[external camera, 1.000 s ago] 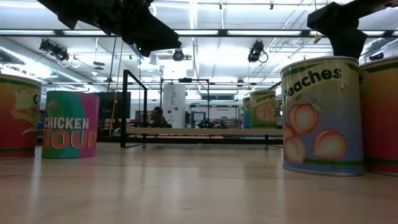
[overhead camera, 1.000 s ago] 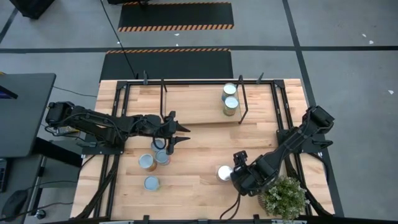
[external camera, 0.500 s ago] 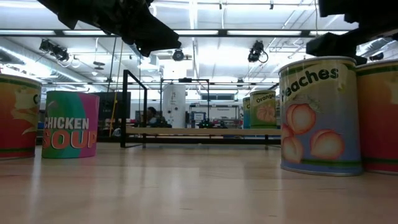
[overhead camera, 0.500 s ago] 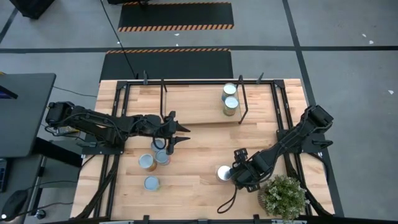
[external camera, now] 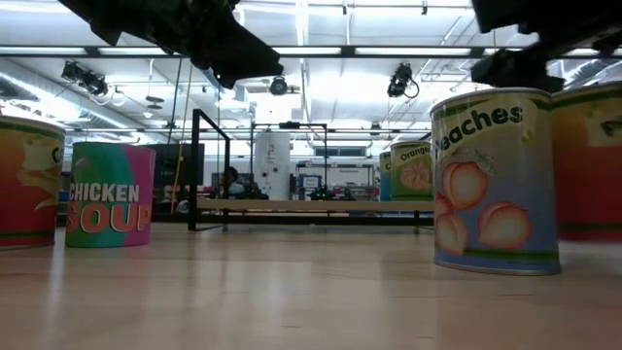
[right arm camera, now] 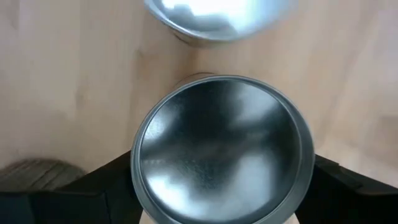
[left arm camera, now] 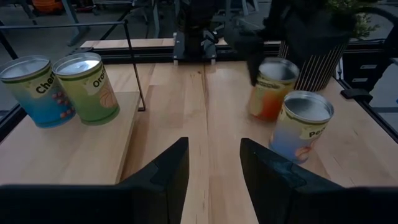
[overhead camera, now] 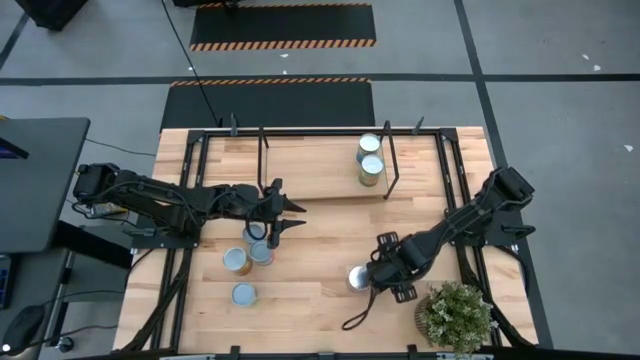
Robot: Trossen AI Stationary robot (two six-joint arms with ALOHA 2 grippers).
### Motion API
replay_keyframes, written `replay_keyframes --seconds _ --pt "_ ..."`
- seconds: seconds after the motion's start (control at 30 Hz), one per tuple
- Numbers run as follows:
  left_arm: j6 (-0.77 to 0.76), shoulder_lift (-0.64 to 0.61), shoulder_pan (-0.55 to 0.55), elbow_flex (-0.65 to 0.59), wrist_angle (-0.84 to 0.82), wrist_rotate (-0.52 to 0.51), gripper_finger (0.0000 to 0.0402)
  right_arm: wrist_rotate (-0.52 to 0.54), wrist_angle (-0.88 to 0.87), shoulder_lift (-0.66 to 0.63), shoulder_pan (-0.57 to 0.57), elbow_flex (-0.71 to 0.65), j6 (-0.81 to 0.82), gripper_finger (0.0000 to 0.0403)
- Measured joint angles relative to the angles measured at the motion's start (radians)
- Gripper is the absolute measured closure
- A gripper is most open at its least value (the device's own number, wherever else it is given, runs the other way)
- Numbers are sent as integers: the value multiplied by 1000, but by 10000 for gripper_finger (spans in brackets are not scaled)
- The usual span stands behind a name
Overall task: Pick and place cans onto a shelf
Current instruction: Put the canned pineapples on the shelf
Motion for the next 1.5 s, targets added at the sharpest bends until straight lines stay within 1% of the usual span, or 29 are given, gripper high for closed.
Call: replay_keyframes --seconds 0.13,0.27,0.33,0.43,0.7,0.83,0.9,1.1,1.2,1.3,1.43,1.5 --pt "0 0 0 0 15 0 251 85 -100 0 -45 60 -51 82" --pt "0 0 0 0 19 0 251 185 -119 -1 -117 118 -109 81" --pt "0 0 0 0 19 0 251 208 -113 -2 -164 142 -152 81" --pt "0 0 0 0 18 0 251 214 -78 -2 -241 170 -237 81" --pt "0 0 0 0 14 0 251 206 4 -2 -450 242 -466 80" --pt "10 0 0 0 14 0 251 197 13 1 -539 306 -513 80" --pt "17 0 0 0 14 0 251 172 13 9 -582 341 -534 80" --pt "17 0 2 0 16 0 251 139 -75 133 -701 529 -575 82" --pt "17 0 2 0 11 0 251 126 -96 198 -753 597 -614 82" --pt "17 0 2 0 4 0 251 97 -93 247 -803 636 -641 82" --pt "18 0 2 0 -18 0 251 43 -96 288 -873 644 -676 81" --pt "18 0 2 0 -23 0 251 38 -93 301 -904 644 -684 81"
